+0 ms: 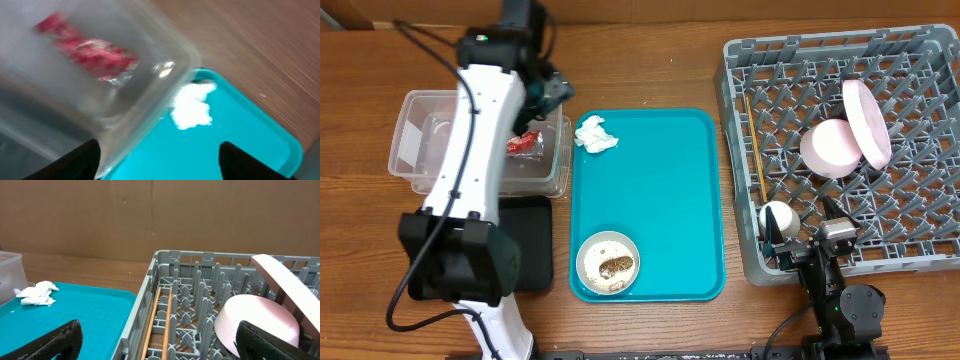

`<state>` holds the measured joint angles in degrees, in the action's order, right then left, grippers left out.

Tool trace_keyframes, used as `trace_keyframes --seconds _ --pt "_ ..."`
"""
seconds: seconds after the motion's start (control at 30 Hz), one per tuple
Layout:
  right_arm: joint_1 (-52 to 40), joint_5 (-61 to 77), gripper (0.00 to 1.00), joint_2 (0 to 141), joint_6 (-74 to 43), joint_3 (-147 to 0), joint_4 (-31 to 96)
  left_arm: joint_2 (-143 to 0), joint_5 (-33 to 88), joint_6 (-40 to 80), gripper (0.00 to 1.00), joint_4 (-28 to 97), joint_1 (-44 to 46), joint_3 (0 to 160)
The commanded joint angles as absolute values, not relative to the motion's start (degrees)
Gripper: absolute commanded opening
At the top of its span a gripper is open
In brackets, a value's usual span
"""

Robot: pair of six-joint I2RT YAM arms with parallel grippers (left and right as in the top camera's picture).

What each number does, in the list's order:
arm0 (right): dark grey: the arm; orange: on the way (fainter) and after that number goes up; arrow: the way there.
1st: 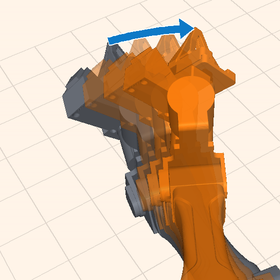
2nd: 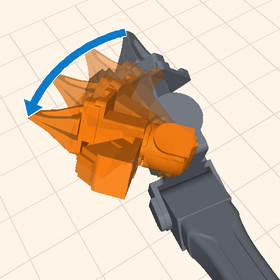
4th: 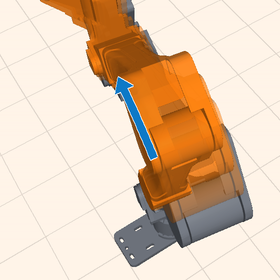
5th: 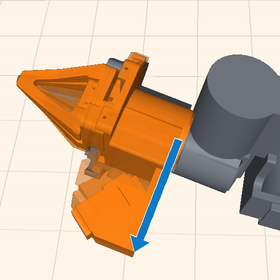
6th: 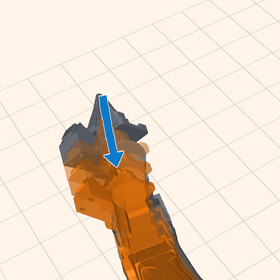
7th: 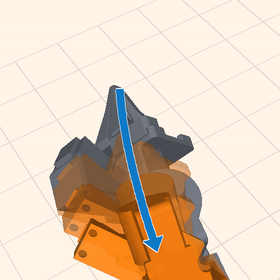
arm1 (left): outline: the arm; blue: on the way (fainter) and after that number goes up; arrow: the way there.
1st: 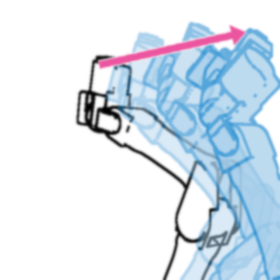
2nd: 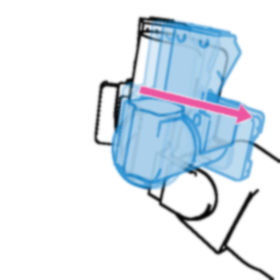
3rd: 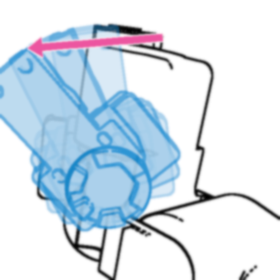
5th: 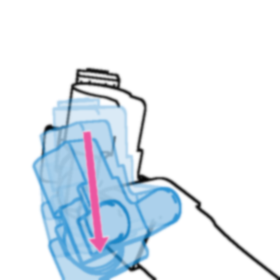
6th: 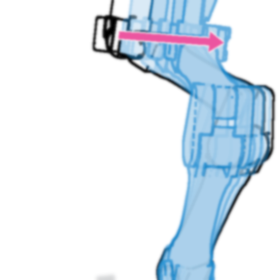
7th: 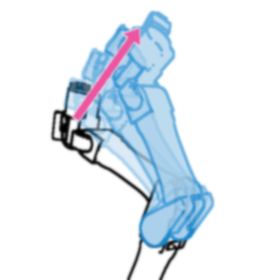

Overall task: Sort waste into correct bins and load items into the dishwasher
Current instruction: 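Carry the red wrapper to the clear bin and release it, then grasp the white tissue with the left gripper and drop it in the clear bin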

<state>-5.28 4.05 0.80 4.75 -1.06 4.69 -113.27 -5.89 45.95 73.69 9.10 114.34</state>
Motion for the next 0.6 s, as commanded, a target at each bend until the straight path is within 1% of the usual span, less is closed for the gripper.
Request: trace_keyframes --seconds 0.0,0.03,0.13,0.23,0.33,0.57 --pt "-5.34 3.68 1.0 0.3 4.95 -0.47 4.43 -113.67 -11.38 36.4 0.76 69.84 15.38 114.41" --pt "-5.34 3.68 1.0 0.3 4.95 -0.47 4.43 -114.06 -14.0 34.37 0.78 68.53 17.15 113.84" --pt "-5.34 3.68 1.0 0.3 4.95 -0.47 4.43 -117.05 -20.43 29.45 0.75 64.45 21.63 111.53" --pt "-5.34 3.66 1.0 0.3 4.95 -0.47 4.43 -121.82 -23.03 28.27 0.76 62.19 23.11 110.74" --pt "-5.34 3.66 1.0 0.3 4.95 -0.47 4.43 -126.54 -23.31 28.32 0.78 61.78 23.14 110.74" --pt "-5.34 3.66 1.0 0.3 4.95 -0.47 4.43 -134.3 -23.03 28.27 0.76 60.55 23.0 110.74"
